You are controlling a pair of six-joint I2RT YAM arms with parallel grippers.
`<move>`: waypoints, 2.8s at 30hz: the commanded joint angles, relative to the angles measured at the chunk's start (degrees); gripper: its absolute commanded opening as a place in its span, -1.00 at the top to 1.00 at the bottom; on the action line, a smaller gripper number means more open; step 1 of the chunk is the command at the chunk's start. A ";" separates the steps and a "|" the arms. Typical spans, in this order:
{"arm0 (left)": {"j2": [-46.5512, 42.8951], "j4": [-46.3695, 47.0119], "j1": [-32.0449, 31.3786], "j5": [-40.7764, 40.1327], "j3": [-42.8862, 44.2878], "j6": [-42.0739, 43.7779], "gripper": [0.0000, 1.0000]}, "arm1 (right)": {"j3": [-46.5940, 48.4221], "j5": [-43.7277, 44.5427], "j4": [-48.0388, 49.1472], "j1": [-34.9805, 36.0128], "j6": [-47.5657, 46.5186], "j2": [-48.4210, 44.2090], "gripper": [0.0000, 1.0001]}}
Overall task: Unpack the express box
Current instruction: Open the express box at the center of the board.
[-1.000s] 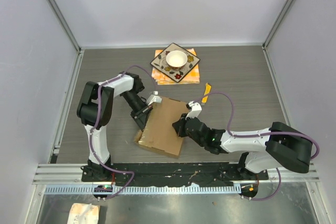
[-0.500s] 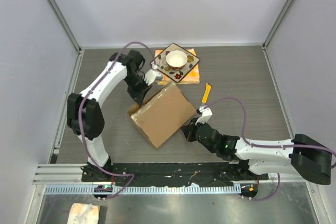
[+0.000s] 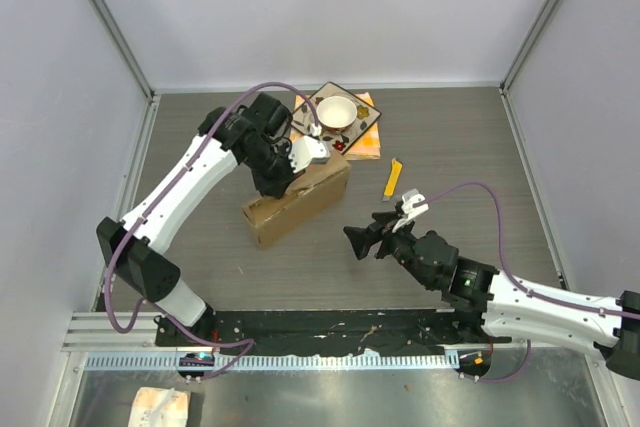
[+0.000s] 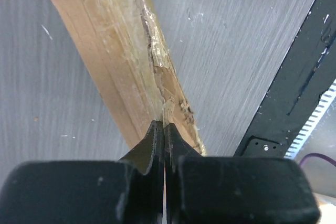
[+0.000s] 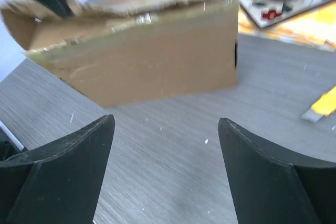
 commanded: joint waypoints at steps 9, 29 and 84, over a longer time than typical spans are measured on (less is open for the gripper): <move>-6.34 -5.56 -0.89 4.08 -7.66 -3.33 1.00 | 17.29 -0.55 -3.81 4.72 -51.90 8.37 -0.86; -10.56 -7.49 -1.77 6.63 -5.12 -3.42 1.00 | 29.77 -4.06 -0.12 6.84 -66.20 25.25 -0.81; -24.62 -5.48 -2.74 15.51 -19.52 4.24 0.18 | 37.84 -1.87 -22.87 5.24 -60.85 33.86 0.83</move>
